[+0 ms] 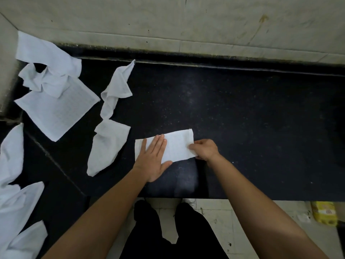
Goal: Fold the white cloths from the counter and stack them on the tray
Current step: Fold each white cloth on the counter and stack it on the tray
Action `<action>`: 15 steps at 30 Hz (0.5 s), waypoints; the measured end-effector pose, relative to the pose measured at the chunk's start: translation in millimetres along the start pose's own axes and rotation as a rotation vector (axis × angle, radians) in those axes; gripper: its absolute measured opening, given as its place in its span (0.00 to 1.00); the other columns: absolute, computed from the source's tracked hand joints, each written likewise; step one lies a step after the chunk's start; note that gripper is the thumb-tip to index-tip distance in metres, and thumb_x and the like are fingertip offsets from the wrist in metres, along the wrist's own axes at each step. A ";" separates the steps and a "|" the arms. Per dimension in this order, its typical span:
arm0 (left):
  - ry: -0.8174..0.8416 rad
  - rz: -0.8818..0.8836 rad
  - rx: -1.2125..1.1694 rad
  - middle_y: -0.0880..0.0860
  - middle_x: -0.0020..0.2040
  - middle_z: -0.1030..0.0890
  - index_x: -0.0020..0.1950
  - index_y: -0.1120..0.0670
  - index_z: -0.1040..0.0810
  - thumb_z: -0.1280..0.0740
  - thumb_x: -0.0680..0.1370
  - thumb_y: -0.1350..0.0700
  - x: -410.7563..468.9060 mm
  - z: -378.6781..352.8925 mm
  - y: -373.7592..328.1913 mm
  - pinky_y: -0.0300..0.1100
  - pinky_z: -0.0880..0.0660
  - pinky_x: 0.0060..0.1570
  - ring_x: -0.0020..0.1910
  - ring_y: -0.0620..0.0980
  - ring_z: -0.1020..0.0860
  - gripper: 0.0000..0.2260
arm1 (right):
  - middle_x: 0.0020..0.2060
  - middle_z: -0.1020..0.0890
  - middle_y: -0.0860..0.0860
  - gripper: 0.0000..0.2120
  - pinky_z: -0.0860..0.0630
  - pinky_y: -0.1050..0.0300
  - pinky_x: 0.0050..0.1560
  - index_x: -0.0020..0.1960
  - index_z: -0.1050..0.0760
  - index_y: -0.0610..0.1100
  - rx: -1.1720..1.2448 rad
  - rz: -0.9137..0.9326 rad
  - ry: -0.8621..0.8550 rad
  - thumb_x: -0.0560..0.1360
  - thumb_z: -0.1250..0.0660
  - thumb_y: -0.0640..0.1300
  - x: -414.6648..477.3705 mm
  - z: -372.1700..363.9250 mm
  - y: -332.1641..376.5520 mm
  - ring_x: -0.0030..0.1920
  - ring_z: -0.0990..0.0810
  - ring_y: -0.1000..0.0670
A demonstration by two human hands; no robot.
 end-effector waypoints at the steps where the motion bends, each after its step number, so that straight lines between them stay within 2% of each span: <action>1: -0.008 0.003 -0.024 0.54 0.81 0.61 0.80 0.57 0.60 0.66 0.76 0.33 0.4 -1.4 0.2 0.59 0.62 0.76 0.79 0.52 0.63 0.40 | 0.46 0.15 0.47 0.04 0.17 0.54 0.46 0.46 0.19 0.44 0.123 -0.031 0.046 0.72 0.27 0.42 0.6 -3.5 -3.9 0.45 0.16 0.50; 3: 0.000 0.011 -0.054 0.54 0.81 0.61 0.80 0.56 0.59 0.64 0.75 0.32 1.4 -2.9 0.5 0.59 0.61 0.76 0.79 0.52 0.63 0.40 | 0.48 0.15 0.46 0.06 0.21 0.59 0.39 0.50 0.20 0.42 0.282 -0.066 0.128 0.73 0.27 0.38 -1.5 -8.8 -6.6 0.43 0.17 0.52; 5: 0.000 0.015 -0.070 0.53 0.81 0.61 0.81 0.56 0.58 0.60 0.76 0.32 3.4 -0.2 0.7 0.59 0.60 0.76 0.79 0.52 0.63 0.40 | 0.47 0.15 0.46 0.10 0.25 0.61 0.35 0.54 0.18 0.42 0.344 -0.082 0.158 0.73 0.28 0.36 -4.6 -8.4 -5.8 0.39 0.19 0.53; 7: -0.036 0.013 -0.133 0.53 0.82 0.57 0.81 0.55 0.53 0.51 0.78 0.33 2.7 7.8 0.6 0.59 0.60 0.77 0.80 0.51 0.61 0.38 | 0.47 0.14 0.48 0.13 0.26 0.61 0.36 0.56 0.18 0.44 0.372 -0.079 0.174 0.72 0.27 0.37 -8.9 -7.6 -3.5 0.42 0.19 0.52; 9: -0.190 0.068 -0.262 0.54 0.81 0.49 0.79 0.56 0.44 0.45 0.80 0.36 -6.5 24.3 6.4 0.59 0.54 0.77 0.80 0.53 0.54 0.34 | 0.49 0.13 0.50 0.16 0.25 0.60 0.39 0.59 0.19 0.48 0.369 -0.023 0.191 0.72 0.27 0.39 -15.1 -8.7 2.9 0.45 0.18 0.53; 10: -0.317 0.160 -0.362 0.56 0.80 0.44 0.77 0.56 0.39 0.44 0.81 0.39 -18.7 40.0 15.2 0.59 0.49 0.76 0.79 0.55 0.49 0.31 | 0.50 0.13 0.51 0.17 0.26 0.60 0.40 0.59 0.19 0.50 0.361 0.021 0.196 0.72 0.27 0.39 -19.4 -10.2 8.3 0.47 0.18 0.53; 12: -0.503 0.483 -0.634 0.59 0.76 0.36 0.74 0.57 0.33 0.43 0.82 0.42 -46.6 40.5 53.3 0.58 0.40 0.73 0.75 0.58 0.39 0.26 | 0.50 0.14 0.52 0.18 0.26 0.61 0.40 0.60 0.20 0.51 0.337 0.110 0.198 0.73 0.28 0.39 -29.5 -16.5 21.3 0.46 0.18 0.54; 13: -0.514 0.650 -0.813 0.60 0.73 0.33 0.71 0.58 0.31 0.43 0.82 0.42 -59.9 29.3 71.2 0.58 0.36 0.71 0.72 0.59 0.34 0.26 | 0.49 0.14 0.50 0.18 0.26 0.62 0.38 0.61 0.21 0.51 0.319 0.150 0.199 0.73 0.28 0.38 -34.1 -22.5 28.7 0.44 0.18 0.54; 15: -0.441 0.844 -1.257 0.61 0.64 0.26 0.63 0.59 0.26 0.44 0.81 0.41 -74.0 3.6 89.2 0.57 0.31 0.67 0.63 0.57 0.27 0.23 | 0.45 0.17 0.48 0.21 0.24 0.63 0.37 0.64 0.22 0.48 0.246 0.234 0.205 0.73 0.28 0.35 -41.0 -41.1 42.8 0.39 0.19 0.54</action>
Point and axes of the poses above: each hand's wrist, its own x-axis towards the middle knuckle, its own z-axis out of the back of the hand, y = z × x, the point moved 10 cm from there along x, towards the middle knuckle
